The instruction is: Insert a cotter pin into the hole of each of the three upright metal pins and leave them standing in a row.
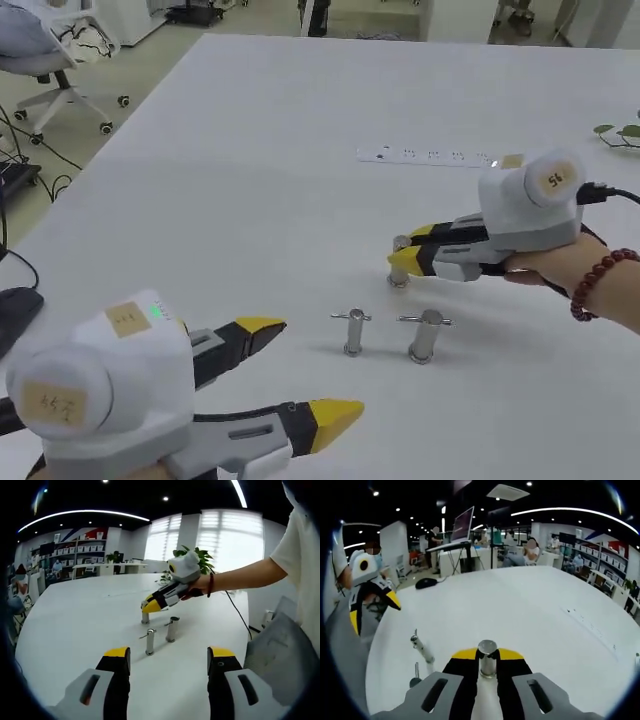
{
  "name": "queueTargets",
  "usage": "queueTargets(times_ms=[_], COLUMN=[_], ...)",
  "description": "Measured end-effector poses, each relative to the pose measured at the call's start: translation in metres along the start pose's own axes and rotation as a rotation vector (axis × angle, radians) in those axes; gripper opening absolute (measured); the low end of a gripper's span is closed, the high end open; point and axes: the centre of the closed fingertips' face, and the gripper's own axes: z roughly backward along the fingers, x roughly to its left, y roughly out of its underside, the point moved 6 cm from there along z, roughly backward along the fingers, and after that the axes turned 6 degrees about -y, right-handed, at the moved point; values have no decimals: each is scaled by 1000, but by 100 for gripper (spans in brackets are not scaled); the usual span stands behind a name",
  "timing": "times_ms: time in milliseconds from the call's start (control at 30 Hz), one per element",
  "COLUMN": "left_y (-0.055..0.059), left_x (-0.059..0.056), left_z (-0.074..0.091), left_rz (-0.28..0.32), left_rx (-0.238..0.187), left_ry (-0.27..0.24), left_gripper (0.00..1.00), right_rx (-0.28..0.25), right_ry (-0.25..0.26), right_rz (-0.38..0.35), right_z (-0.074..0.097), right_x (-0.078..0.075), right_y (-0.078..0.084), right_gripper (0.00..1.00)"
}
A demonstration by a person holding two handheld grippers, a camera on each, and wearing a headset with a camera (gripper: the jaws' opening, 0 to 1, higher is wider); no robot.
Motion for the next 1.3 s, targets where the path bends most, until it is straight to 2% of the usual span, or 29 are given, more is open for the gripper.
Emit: queueTargets(times_ms=[467, 733, 1033, 1300], left_y=[-4, -4, -3, -5], left_x=[-9, -14, -19, -25], left_z=[-2, -2, -1, 0], left_rz=[-20, -20, -18, -24], left_rx=[-2, -1, 4, -1], left_ry=[17, 19, 19, 25], left_gripper=[62, 62, 61, 61], right_rx=[10, 17, 31, 30], right_ry=[28, 14, -24, -71], right_rz=[-17, -15, -6, 11], right_z=[43, 62, 73, 72], right_x=[10, 22, 44, 67], right_y=[21, 30, 36, 37], right_gripper=[13, 13, 13, 13])
